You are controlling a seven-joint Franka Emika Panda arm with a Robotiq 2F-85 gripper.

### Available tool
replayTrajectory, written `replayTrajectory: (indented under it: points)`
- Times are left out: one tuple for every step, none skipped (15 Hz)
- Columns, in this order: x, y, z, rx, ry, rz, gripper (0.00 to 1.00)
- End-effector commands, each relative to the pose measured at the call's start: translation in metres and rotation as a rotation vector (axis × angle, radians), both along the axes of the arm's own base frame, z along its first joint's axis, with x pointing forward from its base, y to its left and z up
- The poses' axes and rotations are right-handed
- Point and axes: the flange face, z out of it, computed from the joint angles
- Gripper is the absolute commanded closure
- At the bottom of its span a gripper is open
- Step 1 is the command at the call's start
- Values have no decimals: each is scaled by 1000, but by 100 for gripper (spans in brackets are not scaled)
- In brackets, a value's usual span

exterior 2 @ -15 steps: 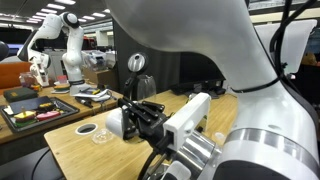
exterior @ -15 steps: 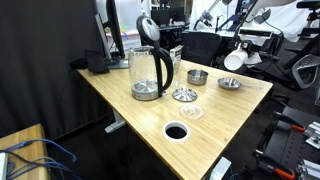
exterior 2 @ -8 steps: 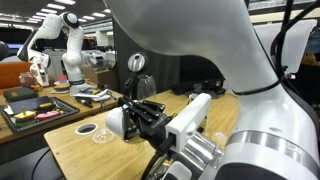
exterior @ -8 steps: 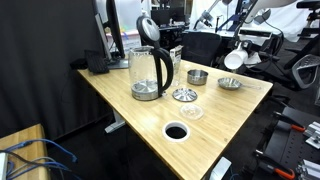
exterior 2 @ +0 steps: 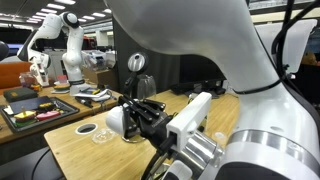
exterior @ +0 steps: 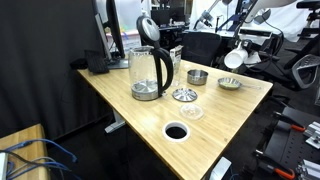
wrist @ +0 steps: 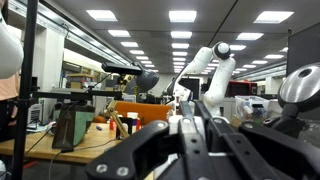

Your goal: Pour some contents from the white mug into the silver pan.

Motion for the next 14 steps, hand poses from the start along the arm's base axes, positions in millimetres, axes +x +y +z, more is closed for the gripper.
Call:
replayTrajectory:
  points:
    - [2, -4, 3, -12, -20, -9, 98]
    - [3, -4, 4, -31, -22, -6, 98]
    - [3, -4, 4, -51, -24, -3, 98]
    - [4, -5, 5, -69, -27, -1, 98]
    - [5, -5, 6, -88, -31, 1, 98]
    - [6, -5, 6, -115, -34, 6, 98]
    - [7, -5, 7, -148, -40, 14, 98]
    - [9, -3, 8, -191, -47, 25, 98]
    - [10, -1, 9, -235, -56, 37, 98]
    - [11, 0, 10, -277, -69, 50, 98]
    - [13, 3, 12, -328, -81, 65, 98]
    - [15, 6, 15, -375, -93, 83, 98]
    - [16, 9, 17, -424, -107, 101, 98]
    - [18, 13, 21, -472, -123, 121, 98]
